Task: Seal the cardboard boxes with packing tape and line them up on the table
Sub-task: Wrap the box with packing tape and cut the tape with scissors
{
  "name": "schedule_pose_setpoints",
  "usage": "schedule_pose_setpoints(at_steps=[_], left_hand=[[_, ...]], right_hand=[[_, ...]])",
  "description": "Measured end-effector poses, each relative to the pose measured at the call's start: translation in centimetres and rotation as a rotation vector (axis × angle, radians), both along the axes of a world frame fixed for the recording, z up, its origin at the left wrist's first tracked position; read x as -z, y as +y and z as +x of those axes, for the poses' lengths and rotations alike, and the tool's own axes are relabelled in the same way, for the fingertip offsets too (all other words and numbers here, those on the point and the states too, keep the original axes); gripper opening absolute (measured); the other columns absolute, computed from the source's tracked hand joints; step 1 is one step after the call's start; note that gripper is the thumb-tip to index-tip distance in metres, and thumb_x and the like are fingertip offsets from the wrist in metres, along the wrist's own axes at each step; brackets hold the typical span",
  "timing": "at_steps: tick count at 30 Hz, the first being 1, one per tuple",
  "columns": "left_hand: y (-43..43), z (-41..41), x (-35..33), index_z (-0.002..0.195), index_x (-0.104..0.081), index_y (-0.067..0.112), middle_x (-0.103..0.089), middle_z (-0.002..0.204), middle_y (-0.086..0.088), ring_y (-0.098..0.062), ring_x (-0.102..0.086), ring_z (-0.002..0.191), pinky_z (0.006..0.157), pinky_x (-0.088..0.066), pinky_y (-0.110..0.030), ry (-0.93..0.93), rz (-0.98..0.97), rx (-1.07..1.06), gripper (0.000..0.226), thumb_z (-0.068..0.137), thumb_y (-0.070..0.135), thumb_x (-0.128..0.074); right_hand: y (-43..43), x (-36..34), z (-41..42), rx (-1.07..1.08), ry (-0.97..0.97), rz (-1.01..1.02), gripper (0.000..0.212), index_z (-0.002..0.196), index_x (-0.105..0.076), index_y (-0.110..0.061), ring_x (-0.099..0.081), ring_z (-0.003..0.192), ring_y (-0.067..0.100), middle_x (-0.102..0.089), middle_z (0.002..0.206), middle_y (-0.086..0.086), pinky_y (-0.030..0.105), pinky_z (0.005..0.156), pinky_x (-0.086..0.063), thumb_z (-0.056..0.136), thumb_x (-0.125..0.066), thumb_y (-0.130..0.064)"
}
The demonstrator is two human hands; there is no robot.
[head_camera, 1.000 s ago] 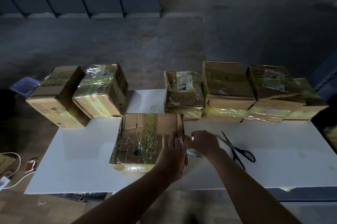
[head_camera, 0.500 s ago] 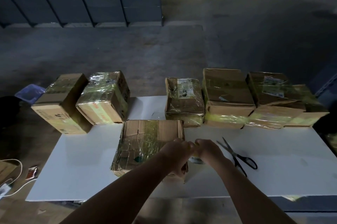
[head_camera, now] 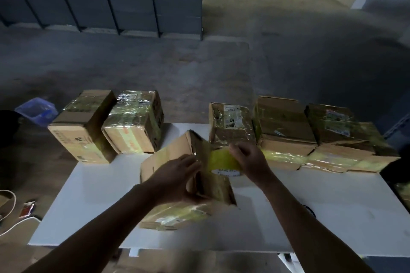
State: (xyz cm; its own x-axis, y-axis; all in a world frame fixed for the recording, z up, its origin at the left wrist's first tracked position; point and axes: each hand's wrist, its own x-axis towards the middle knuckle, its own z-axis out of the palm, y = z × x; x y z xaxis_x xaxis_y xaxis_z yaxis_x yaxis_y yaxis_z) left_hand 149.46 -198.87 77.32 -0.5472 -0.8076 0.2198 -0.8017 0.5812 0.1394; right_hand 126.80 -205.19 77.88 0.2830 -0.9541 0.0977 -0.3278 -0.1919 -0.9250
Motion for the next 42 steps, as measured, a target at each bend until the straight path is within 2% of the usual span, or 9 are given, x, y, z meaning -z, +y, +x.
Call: schedule_pose_setpoints(at_steps=[3, 6, 13, 18, 23, 27, 33, 37, 42], left_hand=[[0.8, 2.2, -0.4, 0.110, -0.061, 0.017, -0.063, 0.101, -0.002, -0.013, -0.053, 0.091, 0.065, -0.052, -0.024, 0.145, -0.003, -0.047, 0.071, 0.064, 0.070, -0.061], [2.1, 3.9, 0.1, 0.118, -0.053, 0.022, -0.060, 0.107, 0.000, -0.010, -0.051, 0.095, 0.068, -0.047, -0.018, 0.240, -0.033, -0.050, 0.069, 0.064, 0.064, -0.065], [3.3, 7.8, 1.5, 0.121, -0.050, 0.022, -0.050, 0.115, 0.006, -0.011, -0.054, 0.096, 0.064, -0.053, -0.023, 0.344, -0.093, -0.115, 0.070, 0.067, 0.065, -0.064], [3.7, 8.5, 3.0, 0.124, -0.048, 0.019, -0.049, 0.119, 0.001, -0.017, -0.052, 0.106, 0.073, -0.052, -0.024, 0.396, -0.144, -0.121, 0.068, 0.083, 0.072, -0.047], [4.3, 10.0, 4.5, 0.128, -0.046, 0.018, -0.054, 0.128, -0.006, -0.020, -0.049, 0.124, 0.080, -0.052, -0.026, 0.467, -0.109, -0.206, 0.072, 0.082, 0.075, -0.045], [4.7, 10.8, 4.7, 0.130, -0.045, 0.018, -0.060, 0.128, -0.005, -0.016, -0.034, 0.138, 0.098, -0.036, -0.015, 0.432, -0.111, -0.224, 0.070, 0.083, 0.070, -0.049], [5.7, 12.3, 4.8, 0.132, -0.046, 0.021, -0.057, 0.135, -0.003, -0.016, -0.042, 0.134, 0.096, -0.050, -0.035, 0.448, -0.036, -0.299, 0.075, 0.072, 0.062, -0.065], [5.4, 13.8, 4.2, 0.133, -0.040, 0.020, -0.043, 0.143, -0.009, -0.028, -0.029, 0.142, 0.111, -0.035, -0.050, 0.226, -0.039, -0.324, 0.080, 0.069, 0.061, -0.064], [4.5, 13.9, 3.5, 0.153, 0.003, 0.023, 0.001, 0.161, 0.002, -0.011, 0.015, 0.147, 0.121, -0.004, -0.040, 0.127, 0.129, -0.217, 0.100, 0.077, 0.060, -0.049]], right_hand=[[-0.5, -2.2, 2.3, -0.059, -0.016, -0.010, 0.050, 0.076, -0.058, 0.009, -0.052, 0.059, 0.023, -0.051, 0.065, 0.020, 0.019, 0.051, -0.037, 0.095, -0.052, -0.037], [-1.1, -3.7, 4.3, -0.116, 0.152, -0.011, 0.048, 0.083, -0.066, 0.005, -0.056, 0.061, 0.023, -0.059, 0.070, 0.020, 0.015, 0.048, -0.036, 0.097, -0.050, -0.038], [-0.9, -5.0, 9.5, -0.138, 0.372, -0.078, 0.056, 0.071, -0.060, 0.001, -0.044, 0.052, 0.016, -0.047, 0.059, 0.007, 0.027, 0.050, -0.029, 0.097, -0.045, -0.046], [-0.9, -5.7, 11.1, -0.140, 0.450, -0.056, 0.052, 0.067, -0.059, -0.008, -0.046, 0.053, 0.018, -0.046, 0.059, 0.007, 0.028, 0.052, -0.029, 0.096, -0.045, -0.049], [-0.5, -5.7, 12.3, -0.195, 0.421, -0.080, 0.059, 0.082, -0.062, 0.001, -0.051, 0.062, 0.019, -0.051, 0.067, 0.008, 0.030, 0.057, -0.033, 0.093, -0.044, -0.054], [-0.6, -5.1, 13.2, -0.270, 0.332, -0.082, 0.042, 0.070, -0.056, -0.017, -0.048, 0.056, 0.012, -0.048, 0.061, 0.000, 0.032, 0.057, -0.036, 0.092, -0.048, -0.051], [0.0, -3.8, 14.1, -0.243, 0.143, -0.008, 0.043, 0.064, -0.053, -0.016, -0.047, 0.053, 0.008, -0.046, 0.055, -0.004, 0.034, 0.058, -0.039, 0.083, -0.051, -0.055], [0.2, -3.0, 15.5, -0.263, 0.157, -0.011, 0.050, 0.072, -0.056, -0.011, -0.051, 0.057, 0.012, -0.049, 0.059, -0.002, 0.038, 0.059, -0.042, 0.081, -0.047, -0.059], [-0.1, -2.9, 16.4, -0.245, 0.212, -0.037, 0.040, 0.066, -0.051, -0.022, -0.055, 0.055, 0.016, -0.047, 0.056, -0.006, 0.039, 0.058, -0.045, 0.084, -0.044, -0.058]])
